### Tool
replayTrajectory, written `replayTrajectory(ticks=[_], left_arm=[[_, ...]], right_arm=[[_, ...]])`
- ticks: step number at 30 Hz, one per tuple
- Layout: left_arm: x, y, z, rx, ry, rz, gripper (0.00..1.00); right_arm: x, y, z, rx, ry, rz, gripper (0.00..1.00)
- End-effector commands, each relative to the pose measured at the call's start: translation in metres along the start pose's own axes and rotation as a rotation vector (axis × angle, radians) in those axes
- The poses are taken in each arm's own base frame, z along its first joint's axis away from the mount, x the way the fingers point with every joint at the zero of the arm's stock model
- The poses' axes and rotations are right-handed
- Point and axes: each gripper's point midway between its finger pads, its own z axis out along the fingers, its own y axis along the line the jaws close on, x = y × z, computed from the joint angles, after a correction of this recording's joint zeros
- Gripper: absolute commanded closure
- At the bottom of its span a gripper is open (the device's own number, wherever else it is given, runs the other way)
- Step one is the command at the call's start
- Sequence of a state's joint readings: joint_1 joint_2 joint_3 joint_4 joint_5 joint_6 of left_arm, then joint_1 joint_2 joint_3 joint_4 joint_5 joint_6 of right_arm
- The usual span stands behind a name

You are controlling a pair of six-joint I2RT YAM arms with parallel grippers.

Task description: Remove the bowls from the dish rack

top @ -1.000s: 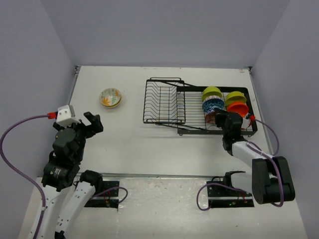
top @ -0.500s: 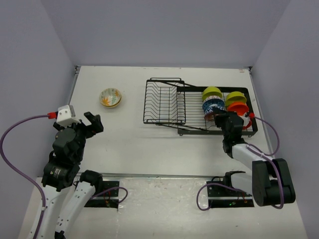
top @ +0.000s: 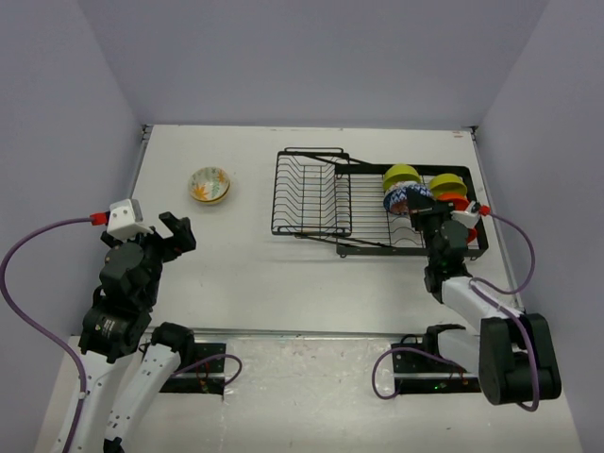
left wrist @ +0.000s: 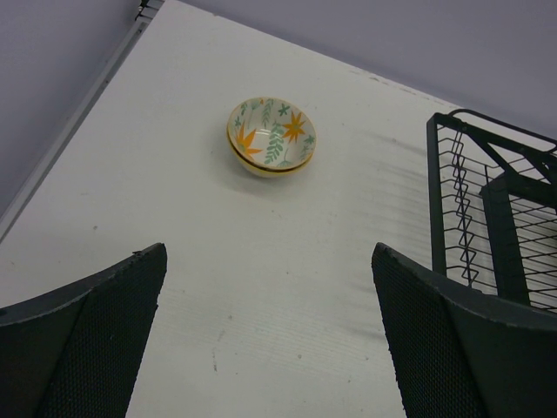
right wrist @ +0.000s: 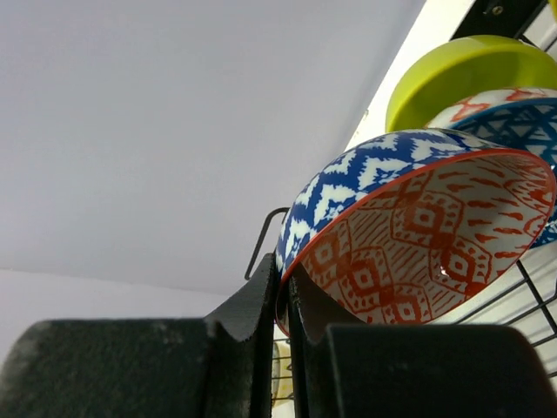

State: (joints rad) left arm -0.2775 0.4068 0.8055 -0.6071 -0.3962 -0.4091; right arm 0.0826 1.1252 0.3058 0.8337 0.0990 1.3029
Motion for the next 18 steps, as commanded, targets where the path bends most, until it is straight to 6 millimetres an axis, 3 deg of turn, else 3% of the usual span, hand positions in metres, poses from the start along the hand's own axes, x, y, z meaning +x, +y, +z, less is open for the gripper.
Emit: replayTrajectory(ticks=[1,4,6,7,9,10,11,12,13,15,16,18], left_arm=[[-0.011,-0.005,0.002,0.018,-0.037,-0.008,0.0],[-0.013,-0.002,0.0,0.003,-0.049,-0.017,0.0],[-0.016,0.001,-0.003,-0.007,-0.067,-0.028,0.0],[-0.017,0.002,-0.004,-0.013,-0.071,-0.035,0.0],[-0.02,0.006,-0.006,-0.032,-0.086,-0.045,0.0],[-0.021,0.007,-0.007,-0.036,-0.091,-0.054,0.0],[-0.021,0.009,-0.008,-0.046,-0.091,-0.059,0.0],[-0.023,0.013,-0.01,-0.068,-0.105,-0.075,0.0],[-0.024,0.015,-0.01,-0.078,-0.106,-0.08,0.0],[-0.028,0.025,-0.015,-0.122,-0.128,-0.098,0.0],[-0.029,0.028,-0.017,-0.136,-0.137,-0.117,0.0],[-0.034,0.038,-0.025,-0.18,-0.172,-0.144,0.0]], right_arm=[[-0.009,0.053,-0.007,-0.189,-0.015,-0.054,1.0],[-0.002,0.085,-0.016,-0.276,0.042,-0.148,1.0],[0.006,0.09,-0.02,-0.27,0.084,-0.247,1.0],[0.005,0.115,-0.027,-0.322,0.092,-0.282,1.0],[0.02,0.122,-0.034,-0.32,0.15,-0.4,1.0],[0.03,0.149,-0.044,-0.388,0.18,-0.439,1.0],[0.04,0.148,-0.048,-0.375,0.222,-0.484,1.0],[0.054,0.173,-0.057,-0.447,0.258,-0.571,1.0],[0.062,0.181,-0.063,-0.468,0.286,-0.615,1.0],[0.089,0.18,-0.07,-0.488,0.392,-0.751,1.0],[0.107,0.205,-0.085,-0.573,0.445,-0.783,1.0],[0.141,0.194,-0.093,-0.592,0.586,-0.92,1.0]])
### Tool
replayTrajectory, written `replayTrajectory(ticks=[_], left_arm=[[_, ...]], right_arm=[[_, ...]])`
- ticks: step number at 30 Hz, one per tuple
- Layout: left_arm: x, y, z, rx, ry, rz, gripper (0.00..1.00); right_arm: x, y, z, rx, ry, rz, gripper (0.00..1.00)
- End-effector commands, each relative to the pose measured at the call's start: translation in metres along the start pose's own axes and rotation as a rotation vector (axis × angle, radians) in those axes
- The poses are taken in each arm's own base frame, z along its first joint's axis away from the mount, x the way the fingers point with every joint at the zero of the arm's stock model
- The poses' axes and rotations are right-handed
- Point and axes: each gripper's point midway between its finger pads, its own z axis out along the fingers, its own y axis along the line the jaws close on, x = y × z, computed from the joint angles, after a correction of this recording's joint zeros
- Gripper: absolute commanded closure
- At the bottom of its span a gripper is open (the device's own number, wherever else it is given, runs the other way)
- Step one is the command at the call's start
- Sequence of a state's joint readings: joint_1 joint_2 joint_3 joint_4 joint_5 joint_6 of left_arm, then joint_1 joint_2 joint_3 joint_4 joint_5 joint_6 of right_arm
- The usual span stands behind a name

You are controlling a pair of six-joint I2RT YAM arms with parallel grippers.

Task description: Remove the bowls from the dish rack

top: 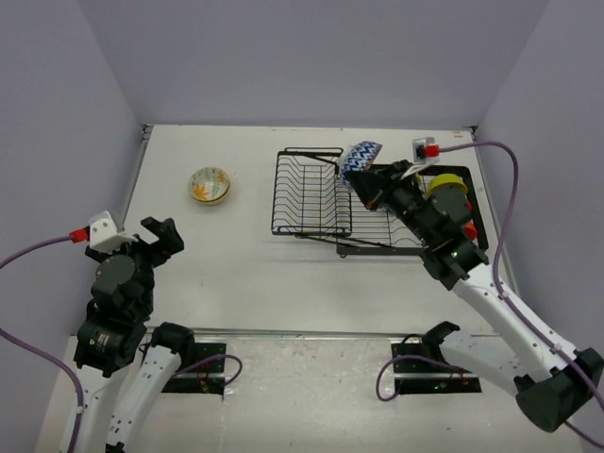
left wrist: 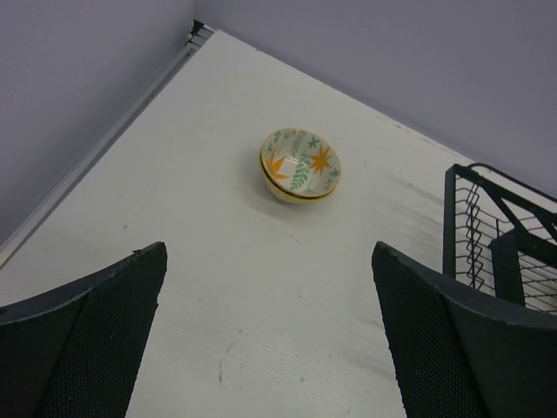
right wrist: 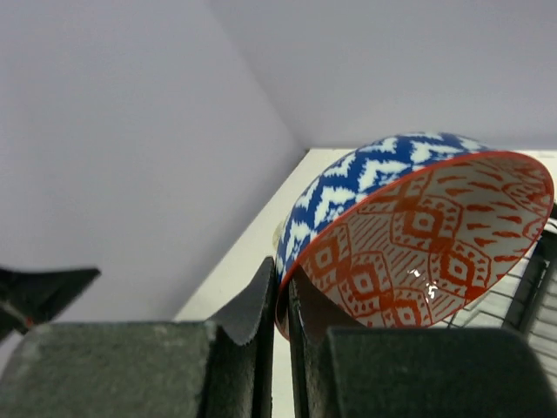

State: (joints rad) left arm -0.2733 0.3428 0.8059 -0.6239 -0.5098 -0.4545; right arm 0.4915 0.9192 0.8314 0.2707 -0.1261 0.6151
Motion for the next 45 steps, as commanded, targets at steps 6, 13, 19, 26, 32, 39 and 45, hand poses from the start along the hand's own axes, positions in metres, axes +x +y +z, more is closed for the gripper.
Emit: replayTrajectory(ticks=[6,13,19,26,32,39,45], left_arm=[[-0.033,0.012,-0.018,-0.039,-0.111,-0.081,0.0],[-0.035,-0.088,-0.026,0.389,0.175,0.037,0.0],[0.043,-0.156,-0.047,0.814,0.572,0.023,0.0],[0.065,-0.161,-0.046,0.874,0.645,0.055,0.0],[0.079,-0.156,-0.031,0.809,0.685,0.114,0.05],[0.104,-0.148,-0.021,0.714,0.726,0.2,0.11],[0.112,-0.153,-0.017,0.637,0.718,0.266,0.19]], right_arm=[[0.123,0.089,0.005,-0.28,0.537,-0.687,1.0],[0.222,0.113,-0.056,-0.596,0.786,-1.231,1.0],[0.229,0.127,-0.085,-0.827,0.696,-1.381,1.0],[0.227,0.11,-0.082,-0.751,0.822,-1.457,1.0],[0.227,0.106,-0.074,-0.687,0.895,-1.476,1.0],[0.218,0.112,-0.057,-0.635,0.83,-1.512,1.0],[0.219,0.118,-0.046,-0.614,0.836,-1.531,1.0]])
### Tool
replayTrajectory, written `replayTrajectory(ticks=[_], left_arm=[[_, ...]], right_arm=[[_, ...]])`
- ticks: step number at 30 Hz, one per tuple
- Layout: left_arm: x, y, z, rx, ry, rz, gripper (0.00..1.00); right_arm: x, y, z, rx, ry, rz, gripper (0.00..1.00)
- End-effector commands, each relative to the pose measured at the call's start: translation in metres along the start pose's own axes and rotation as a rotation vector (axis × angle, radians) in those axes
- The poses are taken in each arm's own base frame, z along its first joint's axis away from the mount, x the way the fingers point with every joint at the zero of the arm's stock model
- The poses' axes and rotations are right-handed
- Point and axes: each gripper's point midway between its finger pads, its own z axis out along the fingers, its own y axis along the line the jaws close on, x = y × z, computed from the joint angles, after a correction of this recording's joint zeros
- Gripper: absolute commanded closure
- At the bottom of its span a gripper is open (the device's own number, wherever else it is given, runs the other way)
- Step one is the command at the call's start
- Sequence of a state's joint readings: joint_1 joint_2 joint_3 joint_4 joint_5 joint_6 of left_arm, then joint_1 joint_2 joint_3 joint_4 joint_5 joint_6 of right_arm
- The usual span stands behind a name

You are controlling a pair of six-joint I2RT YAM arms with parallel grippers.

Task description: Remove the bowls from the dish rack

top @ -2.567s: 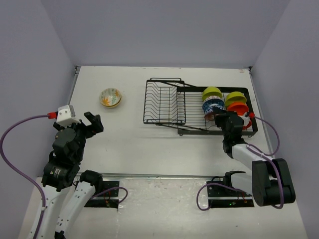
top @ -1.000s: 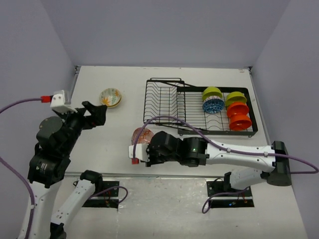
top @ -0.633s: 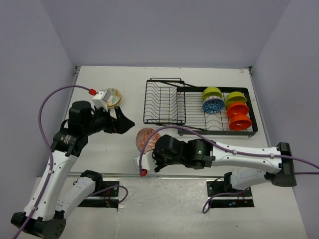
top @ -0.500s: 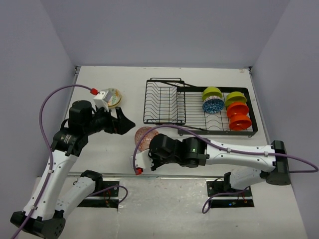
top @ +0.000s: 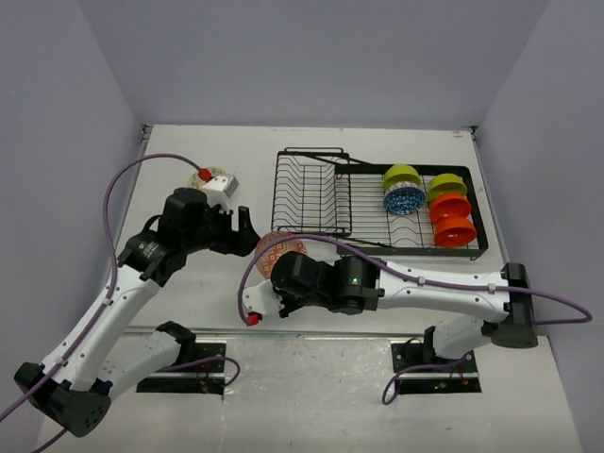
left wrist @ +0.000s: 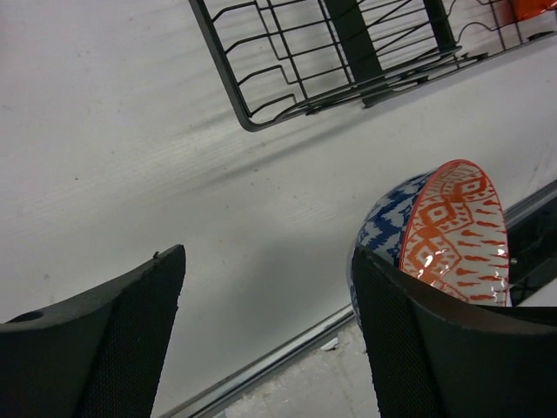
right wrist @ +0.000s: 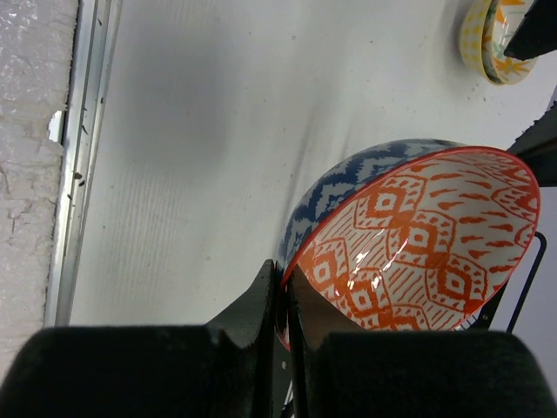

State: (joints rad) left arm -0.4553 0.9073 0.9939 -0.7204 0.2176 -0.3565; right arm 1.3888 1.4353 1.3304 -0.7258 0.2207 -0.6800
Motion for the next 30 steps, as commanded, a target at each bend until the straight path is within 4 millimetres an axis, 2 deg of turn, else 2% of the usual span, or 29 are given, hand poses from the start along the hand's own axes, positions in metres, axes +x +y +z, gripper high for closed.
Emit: replayTrajectory(ticks=[1,2,3,5,9,10,14,19,23,30], left_arm=[[-0.009,-0.002,-0.001,-0.059,-0.018,0.03,0.23],[-0.004,-0.003,0.002,-0.075,0.007,0.039,0.33],[-0.005,0.004,0.004,-0.122,0.004,0.042,0.37],[-0.002,-0.004,0.007,-0.113,0.023,0.048,0.39],[-0.024,0.002,-0.005,-0.189,-0.078,0.026,0.21],[-0.035,0.0,-0.014,-0.189,-0.121,0.01,0.13],[-0.057,-0.006,-0.034,-0.185,-0.221,-0.029,0.01],[-0.074,-0.031,-0.048,-0.065,-0.294,-0.041,0.0],[-0.073,-0.053,-0.04,0.053,-0.255,-0.027,0.0],[-0.062,-0.063,-0.011,0.081,-0.163,-0.01,0.0]], right_arm=[[-0.027,-0.039,-0.011,0.134,-0.062,-0.002,1.0],[-0.029,-0.042,-0.012,0.141,-0.064,0.0,1.0],[-0.029,-0.043,-0.012,0.145,-0.06,0.003,1.0],[-0.033,-0.045,-0.014,0.145,-0.068,0.001,1.0],[-0.032,-0.039,-0.013,0.117,-0.082,0.003,1.0],[-0.034,-0.034,-0.016,0.093,-0.108,0.006,1.0],[-0.039,-0.03,-0.028,0.045,-0.192,0.02,1.0],[-0.03,-0.035,-0.049,0.016,-0.284,0.064,1.0],[-0.019,-0.03,-0.044,-0.004,-0.252,0.057,1.0],[-0.007,-0.025,-0.029,-0.031,-0.192,0.07,1.0]])
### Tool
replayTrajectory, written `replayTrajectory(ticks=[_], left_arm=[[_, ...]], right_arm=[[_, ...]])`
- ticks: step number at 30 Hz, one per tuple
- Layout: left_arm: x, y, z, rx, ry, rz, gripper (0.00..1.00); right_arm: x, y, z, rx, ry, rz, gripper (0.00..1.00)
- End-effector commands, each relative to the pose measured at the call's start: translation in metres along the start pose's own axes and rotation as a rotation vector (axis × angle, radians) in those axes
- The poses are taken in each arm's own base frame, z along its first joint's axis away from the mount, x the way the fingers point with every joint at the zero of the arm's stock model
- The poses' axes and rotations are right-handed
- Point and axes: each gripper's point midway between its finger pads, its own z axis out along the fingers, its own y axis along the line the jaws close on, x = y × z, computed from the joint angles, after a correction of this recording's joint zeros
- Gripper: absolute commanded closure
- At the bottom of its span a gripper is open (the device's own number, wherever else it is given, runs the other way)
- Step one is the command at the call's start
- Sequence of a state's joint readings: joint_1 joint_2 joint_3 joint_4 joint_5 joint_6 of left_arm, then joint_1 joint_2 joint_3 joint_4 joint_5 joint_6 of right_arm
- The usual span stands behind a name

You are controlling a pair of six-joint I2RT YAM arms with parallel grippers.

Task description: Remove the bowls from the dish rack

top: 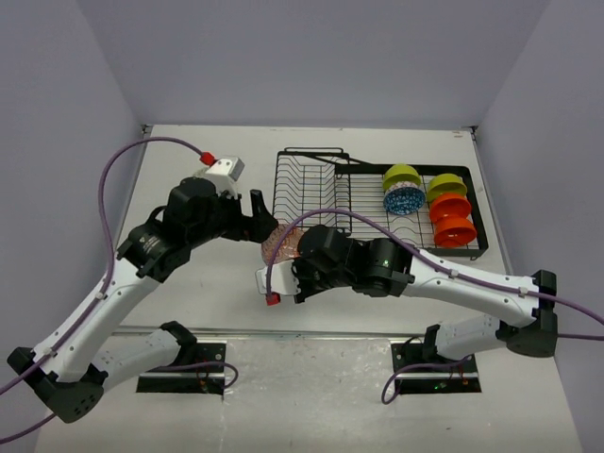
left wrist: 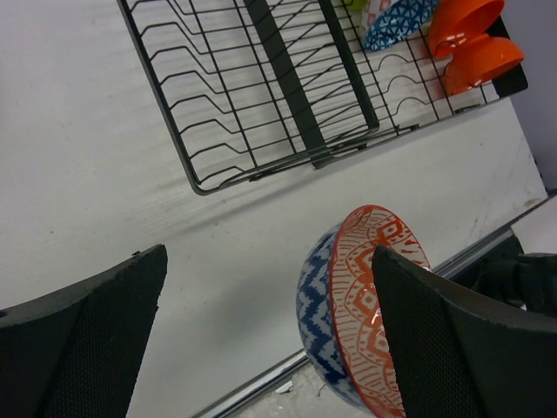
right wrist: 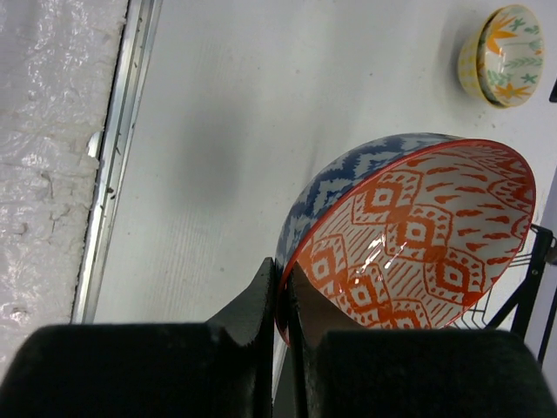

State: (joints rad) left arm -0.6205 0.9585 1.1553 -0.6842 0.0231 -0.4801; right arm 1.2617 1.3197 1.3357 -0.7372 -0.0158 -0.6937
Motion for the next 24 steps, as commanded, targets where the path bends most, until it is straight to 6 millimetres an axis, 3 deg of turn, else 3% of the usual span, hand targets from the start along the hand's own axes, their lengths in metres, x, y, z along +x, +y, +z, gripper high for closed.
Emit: replayTrajectory(ticks=[1,5,8,13,19,20,21,24], left_arm=[[-0.006,-0.023,0.006,0.082,-0.004,0.006,0.0],[0.004,-0.025,0.013,0.059,0.015,0.03,0.01],[0.017,-0.014,0.022,-0.016,0.055,0.056,0.1],[0.044,0.0,0.037,-0.106,0.145,0.11,0.42],[0.049,0.024,0.042,-0.251,0.162,0.147,0.77],[0.049,0.025,0.042,-0.262,0.162,0.149,0.95],[0.048,0.027,0.041,-0.276,0.161,0.15,1.0],[0.041,0.033,0.038,-0.32,0.128,0.137,1.0]], right_arm=[[-0.004,-0.007,0.005,0.016,-0.015,-0.017,1.0],[-0.002,-0.011,0.007,0.03,0.001,-0.01,1.0],[0.001,-0.02,0.006,0.071,0.032,-0.003,1.0],[0.006,-0.031,0.011,0.117,0.089,0.01,1.0],[0.01,-0.034,0.015,0.136,0.122,0.032,1.0],[0.009,-0.033,0.017,0.134,0.118,0.032,1.0],[0.009,-0.033,0.017,0.138,0.119,0.031,1.0],[0.005,-0.037,0.021,0.16,0.101,0.035,1.0]])
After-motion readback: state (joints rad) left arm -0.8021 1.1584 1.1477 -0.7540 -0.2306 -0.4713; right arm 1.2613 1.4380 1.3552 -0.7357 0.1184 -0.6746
